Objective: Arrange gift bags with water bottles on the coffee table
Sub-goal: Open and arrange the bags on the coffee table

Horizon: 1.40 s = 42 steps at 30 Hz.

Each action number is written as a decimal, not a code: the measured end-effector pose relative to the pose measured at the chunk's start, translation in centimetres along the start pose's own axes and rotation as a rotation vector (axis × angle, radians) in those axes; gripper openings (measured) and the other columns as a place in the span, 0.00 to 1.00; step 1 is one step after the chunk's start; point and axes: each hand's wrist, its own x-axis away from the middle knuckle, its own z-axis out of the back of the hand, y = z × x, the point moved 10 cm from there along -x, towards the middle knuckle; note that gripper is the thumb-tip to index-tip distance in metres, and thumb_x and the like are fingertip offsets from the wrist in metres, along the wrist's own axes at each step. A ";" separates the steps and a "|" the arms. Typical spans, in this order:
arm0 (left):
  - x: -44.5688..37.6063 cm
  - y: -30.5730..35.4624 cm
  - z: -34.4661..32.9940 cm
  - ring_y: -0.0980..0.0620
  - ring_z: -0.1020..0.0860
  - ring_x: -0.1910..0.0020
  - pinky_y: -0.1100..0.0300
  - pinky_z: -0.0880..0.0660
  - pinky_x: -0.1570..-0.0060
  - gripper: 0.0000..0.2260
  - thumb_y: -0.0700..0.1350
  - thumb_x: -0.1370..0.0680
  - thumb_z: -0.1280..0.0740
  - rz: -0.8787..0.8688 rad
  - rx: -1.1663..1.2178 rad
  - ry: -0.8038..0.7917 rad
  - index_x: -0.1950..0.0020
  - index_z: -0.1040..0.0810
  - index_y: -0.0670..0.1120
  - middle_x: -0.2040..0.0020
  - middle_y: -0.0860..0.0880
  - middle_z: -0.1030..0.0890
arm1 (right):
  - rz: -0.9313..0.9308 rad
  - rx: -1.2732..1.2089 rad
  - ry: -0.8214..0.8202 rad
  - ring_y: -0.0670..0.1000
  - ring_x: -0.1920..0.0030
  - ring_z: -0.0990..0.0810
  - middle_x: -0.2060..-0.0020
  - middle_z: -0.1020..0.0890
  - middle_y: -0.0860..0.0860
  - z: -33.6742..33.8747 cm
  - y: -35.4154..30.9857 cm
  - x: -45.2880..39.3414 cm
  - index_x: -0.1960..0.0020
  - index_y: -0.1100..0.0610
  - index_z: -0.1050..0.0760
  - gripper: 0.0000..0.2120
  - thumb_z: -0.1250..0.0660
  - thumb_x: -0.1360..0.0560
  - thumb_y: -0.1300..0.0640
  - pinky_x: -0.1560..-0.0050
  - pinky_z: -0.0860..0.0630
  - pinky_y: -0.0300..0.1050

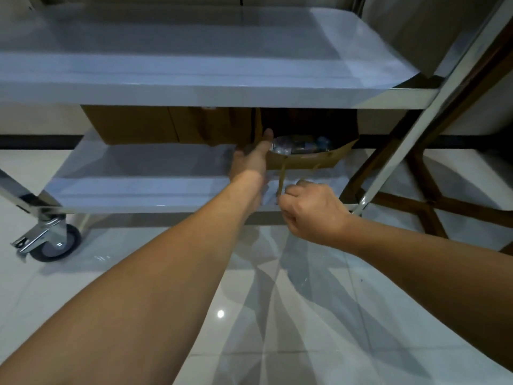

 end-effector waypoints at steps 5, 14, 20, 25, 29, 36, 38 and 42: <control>-0.8 -0.6 -0.2 0.40 0.18 0.49 0.43 0.17 0.51 0.22 0.51 0.33 0.29 0.000 -0.133 0.086 0.39 0.21 0.50 0.45 0.43 0.16 | 0.005 -0.086 0.074 0.51 0.70 0.28 0.67 0.26 0.53 3.8 0.4 1.1 0.62 0.57 0.26 0.09 0.39 0.23 0.59 0.74 0.29 0.47; 0.7 0.1 0.9 0.39 0.21 0.44 0.45 0.20 0.43 0.13 0.39 0.20 0.32 -0.040 -0.264 0.147 0.36 0.22 0.45 0.44 0.43 0.20 | -0.552 -0.050 -0.260 0.56 0.46 0.21 0.36 0.26 0.52 0.6 7.6 1.7 0.28 0.51 0.34 0.24 0.34 0.23 0.53 0.49 0.21 0.52; 0.4 0.4 1.5 0.39 0.20 0.47 0.43 0.19 0.46 0.05 0.39 0.19 0.36 -0.071 -0.386 0.181 0.50 0.26 0.50 0.47 0.43 0.20 | -0.719 -0.269 -0.444 0.54 0.49 0.22 0.47 0.24 0.51 -2.3 7.8 0.7 0.35 0.48 0.30 0.17 0.33 0.22 0.55 0.45 0.21 0.53; 0.0 0.4 1.9 0.38 0.20 0.48 0.43 0.18 0.49 0.06 0.40 0.20 0.36 -0.084 -0.445 0.202 0.47 0.23 0.50 0.46 0.42 0.19 | -0.775 -0.321 -0.481 0.51 0.54 0.21 0.56 0.20 0.49 -3.0 7.6 1.3 0.48 0.48 0.24 0.05 0.33 0.23 0.51 0.49 0.19 0.52; -0.4 0.3 2.0 0.40 0.21 0.48 0.45 0.19 0.46 0.07 0.39 0.20 0.36 -0.112 -0.488 0.210 0.48 0.23 0.51 0.48 0.44 0.19 | -0.679 -0.325 -0.389 0.49 0.60 0.22 0.63 0.24 0.47 -2.0 6.1 2.0 0.59 0.48 0.27 0.08 0.34 0.22 0.49 0.56 0.22 0.45; 4.8 -1.0 1.9 0.46 0.20 0.47 0.49 0.21 0.41 0.10 0.38 0.20 0.36 0.034 -0.472 0.217 0.48 0.21 0.52 0.47 0.48 0.18 | -0.663 -0.346 -0.431 0.53 0.67 0.22 0.71 0.25 0.47 2.3 2.2 3.7 0.65 0.50 0.27 0.11 0.33 0.24 0.54 0.66 0.31 0.42; 7.3 -0.1 2.2 0.44 0.19 0.51 0.48 0.18 0.48 0.05 0.40 0.19 0.34 0.129 -0.562 0.215 0.50 0.22 0.50 0.47 0.45 0.18 | -0.661 -0.342 -0.427 0.55 0.71 0.23 0.74 0.26 0.49 5.7 1.5 3.8 0.67 0.53 0.24 0.10 0.31 0.27 0.57 0.69 0.30 0.41; 13.3 3.1 2.5 0.45 0.18 0.59 0.56 0.17 0.63 0.06 0.39 0.22 0.29 0.273 -0.826 0.115 0.46 0.22 0.42 0.50 0.43 0.18 | -0.754 -0.344 -0.342 0.57 0.71 0.22 0.72 0.21 0.54 14.2 3.2 1.8 0.65 0.55 0.21 0.06 0.28 0.29 0.60 0.69 0.29 0.42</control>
